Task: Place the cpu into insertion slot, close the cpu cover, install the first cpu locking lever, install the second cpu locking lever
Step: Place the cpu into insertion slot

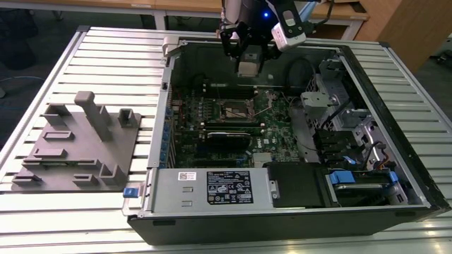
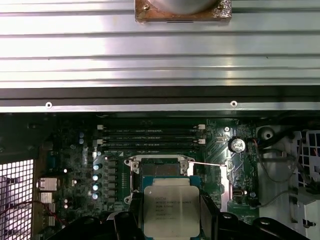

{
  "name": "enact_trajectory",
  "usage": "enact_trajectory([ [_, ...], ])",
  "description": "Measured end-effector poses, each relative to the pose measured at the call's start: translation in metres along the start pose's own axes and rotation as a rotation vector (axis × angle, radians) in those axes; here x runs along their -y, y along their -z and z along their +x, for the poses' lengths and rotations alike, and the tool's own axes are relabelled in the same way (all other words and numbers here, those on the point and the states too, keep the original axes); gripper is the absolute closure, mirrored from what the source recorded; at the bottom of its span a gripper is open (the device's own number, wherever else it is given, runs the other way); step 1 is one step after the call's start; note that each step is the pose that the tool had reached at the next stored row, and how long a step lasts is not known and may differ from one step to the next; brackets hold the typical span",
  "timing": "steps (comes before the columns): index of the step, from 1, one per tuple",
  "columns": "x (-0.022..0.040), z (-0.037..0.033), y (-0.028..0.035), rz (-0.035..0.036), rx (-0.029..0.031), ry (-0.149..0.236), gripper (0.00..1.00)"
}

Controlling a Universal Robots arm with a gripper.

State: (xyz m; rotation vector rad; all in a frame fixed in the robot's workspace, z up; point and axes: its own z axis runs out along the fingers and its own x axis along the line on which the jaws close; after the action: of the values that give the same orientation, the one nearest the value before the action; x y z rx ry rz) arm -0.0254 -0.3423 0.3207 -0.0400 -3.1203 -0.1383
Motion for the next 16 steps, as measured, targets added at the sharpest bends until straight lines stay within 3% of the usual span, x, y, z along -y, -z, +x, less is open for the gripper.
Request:
enact_trajectory([
  [16, 0.0004, -0.0001, -0.0042, 0.0003, -0.0001, 0.000, 0.46],
])
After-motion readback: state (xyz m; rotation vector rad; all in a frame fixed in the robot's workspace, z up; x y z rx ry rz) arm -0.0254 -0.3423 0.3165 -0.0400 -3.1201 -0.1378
